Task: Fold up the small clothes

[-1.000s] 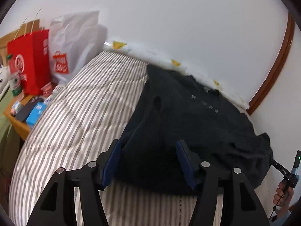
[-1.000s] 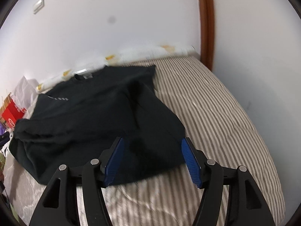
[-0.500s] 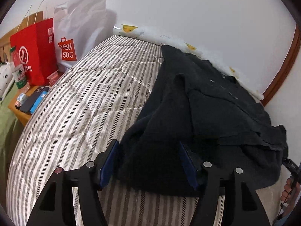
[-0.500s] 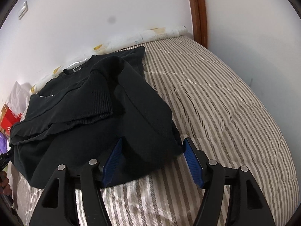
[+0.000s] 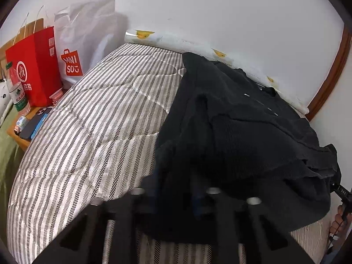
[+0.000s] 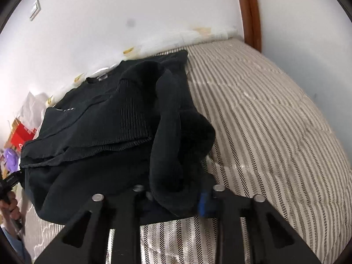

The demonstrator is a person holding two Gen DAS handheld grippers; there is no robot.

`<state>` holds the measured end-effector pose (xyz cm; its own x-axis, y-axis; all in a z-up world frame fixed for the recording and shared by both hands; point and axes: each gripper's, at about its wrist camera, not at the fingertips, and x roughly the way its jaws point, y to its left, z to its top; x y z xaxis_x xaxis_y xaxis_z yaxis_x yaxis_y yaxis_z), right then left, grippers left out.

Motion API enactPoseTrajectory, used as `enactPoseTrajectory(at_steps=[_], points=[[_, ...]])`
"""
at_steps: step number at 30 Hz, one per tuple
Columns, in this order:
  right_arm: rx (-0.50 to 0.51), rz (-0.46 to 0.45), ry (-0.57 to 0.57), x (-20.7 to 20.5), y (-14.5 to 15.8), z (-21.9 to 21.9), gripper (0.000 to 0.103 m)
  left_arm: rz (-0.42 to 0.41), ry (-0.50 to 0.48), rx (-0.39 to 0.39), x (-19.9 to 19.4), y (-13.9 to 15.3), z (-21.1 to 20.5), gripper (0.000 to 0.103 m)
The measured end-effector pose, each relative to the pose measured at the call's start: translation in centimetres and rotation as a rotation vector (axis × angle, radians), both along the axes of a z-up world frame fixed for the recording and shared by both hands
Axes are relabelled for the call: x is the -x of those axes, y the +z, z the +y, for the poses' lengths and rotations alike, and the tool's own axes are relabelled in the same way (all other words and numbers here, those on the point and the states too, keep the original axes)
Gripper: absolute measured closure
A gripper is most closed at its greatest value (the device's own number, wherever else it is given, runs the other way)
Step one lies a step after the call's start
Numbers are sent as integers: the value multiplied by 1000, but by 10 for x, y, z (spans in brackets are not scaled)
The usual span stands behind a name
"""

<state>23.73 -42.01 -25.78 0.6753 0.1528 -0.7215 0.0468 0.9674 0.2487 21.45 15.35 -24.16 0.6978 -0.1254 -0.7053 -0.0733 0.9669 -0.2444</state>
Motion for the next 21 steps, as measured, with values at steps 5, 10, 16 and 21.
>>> enactPoseTrajectory(at_steps=[5,10,16,21], points=[[-46,-19,-27,11,5,-3,89,-16,2,52,15,5,5,92],[-97,-37,-28,32,18,-9,90,-32,-7,82,40,15,9,92],[-82,-50,-15,72,29,-8,90,-33,-22,92,79,16,11,92],[-89,-47,-11,112,26,-12,90,-31,-33,105,120,12,15,92]])
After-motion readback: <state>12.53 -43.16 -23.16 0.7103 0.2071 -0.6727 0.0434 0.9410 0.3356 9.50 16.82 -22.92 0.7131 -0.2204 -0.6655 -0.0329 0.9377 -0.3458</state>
